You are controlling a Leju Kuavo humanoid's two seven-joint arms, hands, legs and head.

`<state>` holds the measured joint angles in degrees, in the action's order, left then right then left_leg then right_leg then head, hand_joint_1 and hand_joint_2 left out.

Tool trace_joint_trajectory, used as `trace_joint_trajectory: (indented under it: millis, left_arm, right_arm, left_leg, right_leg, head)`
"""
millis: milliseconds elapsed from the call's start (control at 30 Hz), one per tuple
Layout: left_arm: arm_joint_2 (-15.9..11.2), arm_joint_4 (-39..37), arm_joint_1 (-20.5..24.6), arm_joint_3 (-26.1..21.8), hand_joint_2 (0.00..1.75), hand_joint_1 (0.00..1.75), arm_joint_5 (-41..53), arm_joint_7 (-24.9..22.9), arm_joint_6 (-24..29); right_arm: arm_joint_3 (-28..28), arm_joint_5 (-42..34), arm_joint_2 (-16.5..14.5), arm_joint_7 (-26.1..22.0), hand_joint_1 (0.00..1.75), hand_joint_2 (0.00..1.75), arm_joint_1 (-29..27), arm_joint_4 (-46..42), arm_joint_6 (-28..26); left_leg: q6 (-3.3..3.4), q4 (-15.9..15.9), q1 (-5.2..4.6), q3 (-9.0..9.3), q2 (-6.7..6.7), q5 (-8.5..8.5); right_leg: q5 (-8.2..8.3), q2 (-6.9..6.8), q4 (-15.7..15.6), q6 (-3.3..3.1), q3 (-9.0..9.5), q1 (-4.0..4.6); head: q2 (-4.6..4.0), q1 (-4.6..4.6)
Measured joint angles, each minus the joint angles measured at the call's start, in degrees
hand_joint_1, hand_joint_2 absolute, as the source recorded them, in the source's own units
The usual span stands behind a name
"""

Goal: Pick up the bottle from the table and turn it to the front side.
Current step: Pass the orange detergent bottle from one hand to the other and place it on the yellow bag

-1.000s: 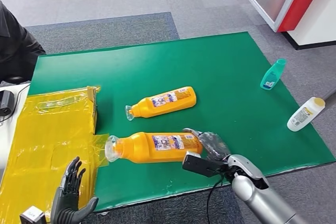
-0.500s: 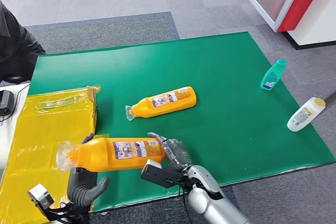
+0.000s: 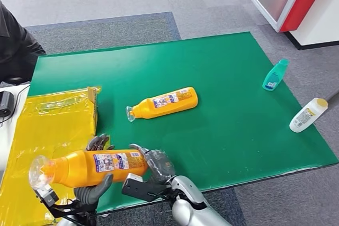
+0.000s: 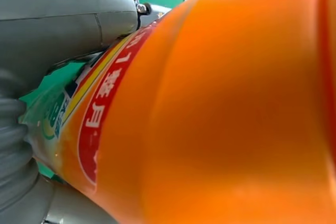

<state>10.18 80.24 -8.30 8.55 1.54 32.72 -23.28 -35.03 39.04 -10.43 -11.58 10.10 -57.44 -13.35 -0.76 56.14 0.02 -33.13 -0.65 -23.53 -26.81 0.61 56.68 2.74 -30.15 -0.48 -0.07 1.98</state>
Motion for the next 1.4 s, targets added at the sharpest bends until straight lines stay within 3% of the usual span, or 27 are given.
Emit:
trace_joint_trajectory:
  millis: [133,167,233,300,367,500,733,967,1200,1400]
  left_arm:
    - [-0.20,0.52,-0.14,0.68,1.75,1.75,2.40,0.41,2.03]
    - [-0.24,0.81,-0.23,0.90,1.75,1.75,2.96,0.44,2.62]
    - [-0.30,1.39,-0.41,1.30,1.75,1.75,3.94,0.59,3.71]
    - [-0.38,1.99,-0.60,1.60,1.75,1.75,5.01,0.92,4.82]
    - [-0.59,2.62,-0.76,2.02,1.75,1.75,6.46,1.28,6.19]
    - [-1.34,3.61,-0.88,2.70,1.75,1.75,10.38,1.64,10.81]
    - [-2.90,8.39,-2.12,2.68,1.75,1.75,20.59,-0.02,24.01]
    - [-6.37,14.18,-3.68,0.53,1.75,1.75,35.66,-5.23,36.61]
    - [-10.05,16.02,-4.44,-3.31,1.75,1.75,50.72,-12.88,44.06]
    - [-12.74,15.81,-4.60,-5.42,1.75,1.75,60.23,-18.67,46.49]
  right_arm:
    - [-0.34,-0.50,-0.25,0.12,1.73,1.75,0.16,0.91,-0.45]
    - [-0.39,-0.65,-0.27,0.16,1.62,1.75,0.15,1.04,-0.56]
    - [-0.41,-0.90,-0.28,0.19,1.02,1.75,0.04,1.15,-0.65]
    - [-0.43,-1.03,-0.28,0.19,0.27,1.75,-0.13,1.16,-0.66]
    - [-0.43,-0.98,-0.28,0.15,0.01,1.75,-0.23,1.16,-0.66]
    - [-0.49,-0.79,-0.27,0.06,0.00,1.75,-0.69,1.13,-0.98]
    - [0.21,-0.40,0.44,0.19,0.00,1.75,-3.01,-1.13,-1.74]
    - [2.56,-0.08,2.48,0.70,0.00,1.75,-7.64,-6.61,-2.11]
    - [4.11,-1.02,4.60,1.80,0.00,1.75,-11.93,-11.63,-2.88]
    - [4.72,-2.65,6.03,2.29,0.00,1.75,-14.50,-13.88,-3.04]
  left_leg:
    - [0.00,0.00,-0.01,-0.01,0.00,0.00]
    - [0.00,0.00,-0.01,-0.01,0.00,0.00]
    - [0.00,0.00,-0.01,-0.01,0.00,0.00]
    - [0.00,0.00,-0.01,-0.01,0.00,0.00]
    - [0.00,0.00,-0.01,0.00,0.00,0.00]
    - [0.00,0.00,-0.01,0.00,0.00,0.00]
    - [0.00,0.00,-0.01,-0.01,0.00,0.00]
    - [0.00,0.00,-0.01,-0.02,0.00,-0.01]
    - [0.00,0.00,0.00,-0.01,0.00,-0.01]
    - [0.00,0.00,0.00,-0.01,0.00,-0.01]
  right_leg:
    - [0.00,0.00,0.00,0.00,0.00,-0.01]
    - [0.00,0.00,0.00,0.00,0.00,-0.01]
    - [0.00,0.00,0.00,0.00,0.00,-0.01]
    - [0.00,0.00,0.00,0.00,0.00,-0.01]
    - [0.00,0.00,0.00,0.00,0.00,-0.01]
    - [0.00,0.00,0.00,0.00,-0.01,-0.01]
    - [-0.01,0.00,0.00,0.00,-0.03,-0.01]
    - [-0.02,0.00,0.00,-0.02,-0.04,-0.01]
    - [-0.05,0.00,0.00,-0.06,-0.05,0.00]
    - [-0.06,0.00,0.00,-0.06,-0.15,-0.01]
  head:
    - [0.00,0.01]
    - [0.00,0.01]
    - [0.00,0.01]
    - [0.00,0.01]
    - [0.00,0.01]
    - [0.00,0.00]
    - [0.00,0.01]
    - [0.00,0.01]
    - [0.00,0.01]
    - [0.00,0.00]
